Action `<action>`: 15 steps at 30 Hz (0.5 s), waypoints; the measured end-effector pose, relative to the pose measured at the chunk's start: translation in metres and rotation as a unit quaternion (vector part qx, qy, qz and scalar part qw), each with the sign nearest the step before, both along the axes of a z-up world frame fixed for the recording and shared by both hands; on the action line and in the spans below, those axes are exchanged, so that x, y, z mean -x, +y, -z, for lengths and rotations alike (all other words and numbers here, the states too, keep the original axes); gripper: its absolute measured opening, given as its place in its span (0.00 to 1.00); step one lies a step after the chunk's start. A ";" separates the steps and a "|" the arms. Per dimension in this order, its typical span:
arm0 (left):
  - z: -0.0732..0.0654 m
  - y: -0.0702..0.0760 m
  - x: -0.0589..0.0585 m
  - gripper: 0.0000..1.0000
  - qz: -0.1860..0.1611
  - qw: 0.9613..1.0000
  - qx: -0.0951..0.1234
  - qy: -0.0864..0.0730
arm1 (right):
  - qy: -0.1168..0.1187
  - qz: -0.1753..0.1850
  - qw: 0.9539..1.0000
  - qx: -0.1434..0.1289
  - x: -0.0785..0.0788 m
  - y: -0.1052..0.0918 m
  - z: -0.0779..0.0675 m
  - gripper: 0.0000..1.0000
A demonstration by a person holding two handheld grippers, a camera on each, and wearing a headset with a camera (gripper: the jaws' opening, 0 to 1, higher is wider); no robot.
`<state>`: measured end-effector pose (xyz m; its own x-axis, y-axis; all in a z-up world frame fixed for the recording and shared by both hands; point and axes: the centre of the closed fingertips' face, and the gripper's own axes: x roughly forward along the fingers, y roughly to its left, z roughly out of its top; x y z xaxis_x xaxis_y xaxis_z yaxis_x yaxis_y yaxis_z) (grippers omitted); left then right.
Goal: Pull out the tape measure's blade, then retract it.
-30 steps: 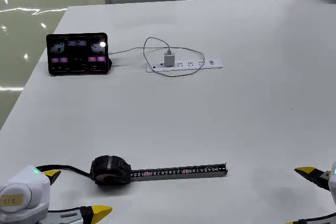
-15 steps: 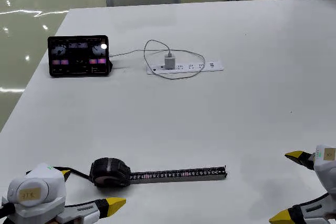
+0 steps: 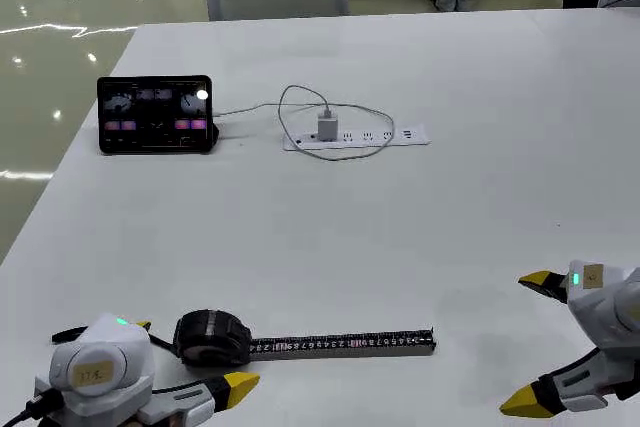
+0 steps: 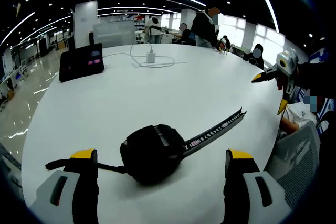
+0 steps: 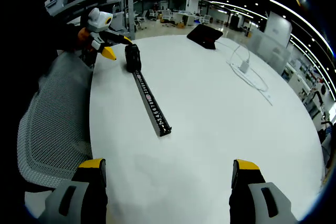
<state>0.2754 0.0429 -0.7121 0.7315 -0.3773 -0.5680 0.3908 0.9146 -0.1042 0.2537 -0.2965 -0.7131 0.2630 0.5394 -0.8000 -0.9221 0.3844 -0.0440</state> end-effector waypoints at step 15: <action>0.012 -0.003 -0.011 0.99 -0.039 0.998 -0.031 -0.025 | 0.017 -0.048 0.998 0.025 -0.011 0.020 0.018 0.99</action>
